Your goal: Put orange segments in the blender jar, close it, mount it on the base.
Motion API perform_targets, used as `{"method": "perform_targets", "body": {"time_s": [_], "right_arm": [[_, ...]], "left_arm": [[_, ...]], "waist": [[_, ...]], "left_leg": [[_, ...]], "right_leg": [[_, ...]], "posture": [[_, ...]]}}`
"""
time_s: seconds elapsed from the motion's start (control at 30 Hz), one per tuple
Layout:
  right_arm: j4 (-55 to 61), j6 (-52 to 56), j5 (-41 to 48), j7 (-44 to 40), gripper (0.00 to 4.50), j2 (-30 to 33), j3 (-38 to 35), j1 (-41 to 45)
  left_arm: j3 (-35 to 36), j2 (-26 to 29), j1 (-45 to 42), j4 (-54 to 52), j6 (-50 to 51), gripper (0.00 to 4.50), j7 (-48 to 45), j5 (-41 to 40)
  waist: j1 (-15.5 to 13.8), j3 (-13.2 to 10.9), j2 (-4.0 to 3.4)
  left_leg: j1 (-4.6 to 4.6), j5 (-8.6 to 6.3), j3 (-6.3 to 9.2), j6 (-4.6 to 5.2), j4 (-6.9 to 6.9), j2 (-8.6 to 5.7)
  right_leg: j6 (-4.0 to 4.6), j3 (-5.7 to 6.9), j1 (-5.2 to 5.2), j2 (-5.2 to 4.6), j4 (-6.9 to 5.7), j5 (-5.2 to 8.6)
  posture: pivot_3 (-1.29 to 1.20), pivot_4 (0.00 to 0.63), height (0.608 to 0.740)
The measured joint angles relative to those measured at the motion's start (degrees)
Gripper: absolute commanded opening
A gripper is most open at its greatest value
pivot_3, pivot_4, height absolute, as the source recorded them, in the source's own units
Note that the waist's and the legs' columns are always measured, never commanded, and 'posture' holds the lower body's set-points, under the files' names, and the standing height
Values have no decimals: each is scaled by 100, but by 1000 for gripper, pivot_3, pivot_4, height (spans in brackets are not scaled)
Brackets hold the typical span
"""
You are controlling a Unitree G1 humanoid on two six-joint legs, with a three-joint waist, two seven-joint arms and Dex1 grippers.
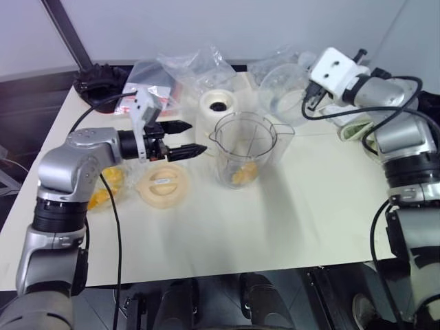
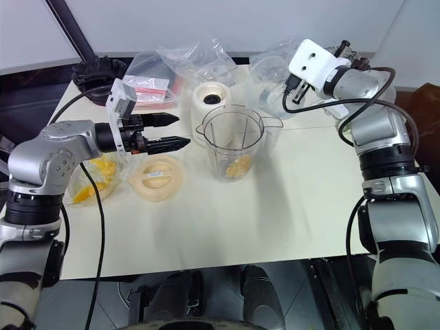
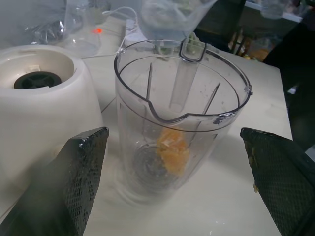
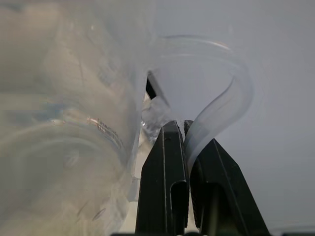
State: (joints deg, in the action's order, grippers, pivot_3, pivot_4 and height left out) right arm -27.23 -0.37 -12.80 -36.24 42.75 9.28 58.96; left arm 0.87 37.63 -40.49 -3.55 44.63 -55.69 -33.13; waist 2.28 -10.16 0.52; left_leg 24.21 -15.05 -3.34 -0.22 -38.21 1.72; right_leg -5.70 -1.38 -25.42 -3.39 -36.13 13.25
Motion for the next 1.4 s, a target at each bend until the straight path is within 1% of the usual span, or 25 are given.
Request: {"method": "perform_targets", "body": {"time_s": [0.17,0.57,0.83,1.0,1.1,1.17,1.3,1.4], "right_arm": [[127,-41,-83,1,51,-41,0,-46],[427,-430,-595,234,51,-39,98,-129],[435,-668,-899,445,51,-33,113,-127],[435,-655,-928,461,51,-40,106,-127],[447,-212,-590,369,51,-237,-96,-130],[489,365,-157,303,51,-425,-401,-154],[835,1771,793,262,51,-605,-1263,-366],[1108,2548,1232,543,51,-680,-1866,-546]], "left_arm": [[-1,-1,36,0,0,4500,31,0],[-2,-2,37,1,-2,4500,61,0],[-2,-7,38,1,-3,4500,84,1],[-2,-9,38,2,-4,4500,94,1],[-3,-10,37,3,-4,4500,95,1],[-4,-15,37,4,-4,4500,97,1],[-3,-20,34,5,3,4500,94,-5],[1,-60,17,11,36,4500,90,-33]], "waist": [[0,0,0],[0,0,0],[1,0,0],[1,0,0],[1,0,0],[-2,0,0],[-62,0,1],[-130,0,0]], "left_leg": [[0,0,0,0,-1,0],[0,3,-3,-5,-3,0],[-1,5,-11,-9,-3,0],[-1,7,-11,-12,-4,0],[-2,11,-11,-18,-4,0],[-3,12,-10,-20,-4,1],[-3,13,-6,-21,-4,1],[-3,13,-9,-21,-5,1]], "right_leg": [[0,1,0,0,-1,0],[0,1,0,0,-5,0],[1,1,0,0,-7,-1],[1,2,0,0,-8,-1],[1,2,1,0,-11,-1],[1,2,1,0,-13,-2],[1,6,3,0,-15,-2],[1,5,2,-1,-15,-2]], "posture": [[0,150,740],[0,150,740],[0,150,740],[0,150,740],[0,150,740],[0,150,740],[0,150,740],[0,150,740]]}}
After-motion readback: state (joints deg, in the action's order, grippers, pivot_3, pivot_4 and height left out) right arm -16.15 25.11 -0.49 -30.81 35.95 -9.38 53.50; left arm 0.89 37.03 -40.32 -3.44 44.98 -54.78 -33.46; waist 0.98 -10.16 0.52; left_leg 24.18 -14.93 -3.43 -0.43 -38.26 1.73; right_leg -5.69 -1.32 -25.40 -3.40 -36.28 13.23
